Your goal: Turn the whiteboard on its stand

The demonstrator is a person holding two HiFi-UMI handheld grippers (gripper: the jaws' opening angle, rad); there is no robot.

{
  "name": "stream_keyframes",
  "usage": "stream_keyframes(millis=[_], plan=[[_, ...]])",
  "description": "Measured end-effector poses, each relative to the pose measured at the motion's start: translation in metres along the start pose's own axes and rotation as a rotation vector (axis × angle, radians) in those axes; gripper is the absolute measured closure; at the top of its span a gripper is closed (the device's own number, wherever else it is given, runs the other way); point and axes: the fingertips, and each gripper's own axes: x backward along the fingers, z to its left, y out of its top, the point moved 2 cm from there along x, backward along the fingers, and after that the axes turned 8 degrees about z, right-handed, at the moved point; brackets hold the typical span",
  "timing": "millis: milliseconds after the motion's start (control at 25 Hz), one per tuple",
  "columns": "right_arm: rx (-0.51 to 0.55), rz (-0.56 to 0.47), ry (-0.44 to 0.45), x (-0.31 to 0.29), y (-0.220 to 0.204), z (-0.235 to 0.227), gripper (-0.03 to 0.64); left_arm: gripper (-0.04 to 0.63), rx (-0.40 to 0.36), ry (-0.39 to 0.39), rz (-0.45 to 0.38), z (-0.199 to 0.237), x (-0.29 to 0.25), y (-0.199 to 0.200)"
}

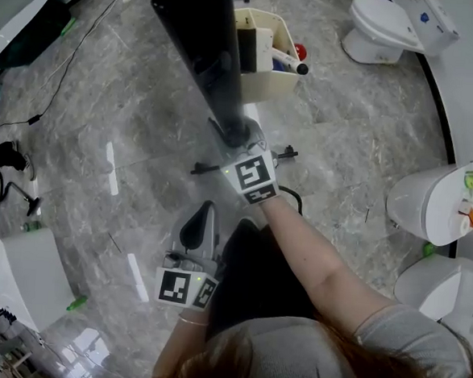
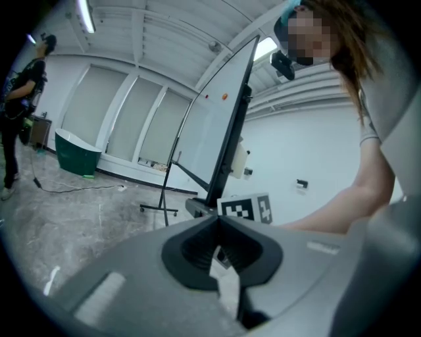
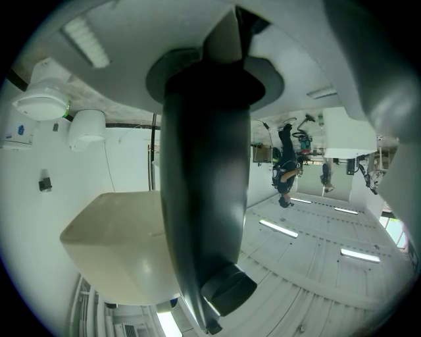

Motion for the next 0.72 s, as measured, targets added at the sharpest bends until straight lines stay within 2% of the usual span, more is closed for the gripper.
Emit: stream_keyframes(millis=[440, 720], plan=[[0.034, 0.013, 0.085, 0.038, -0.013, 0.042, 0.534, 0.597, 0.066, 0.129, -0.038, -0.046, 0.04, -0.033], [0.057, 0.022, 0.129, 0.058, -0.022, 0.065, 0.538, 0.596, 0.085, 0.155, -0.047, -0.053, 0.06, -0.046]])
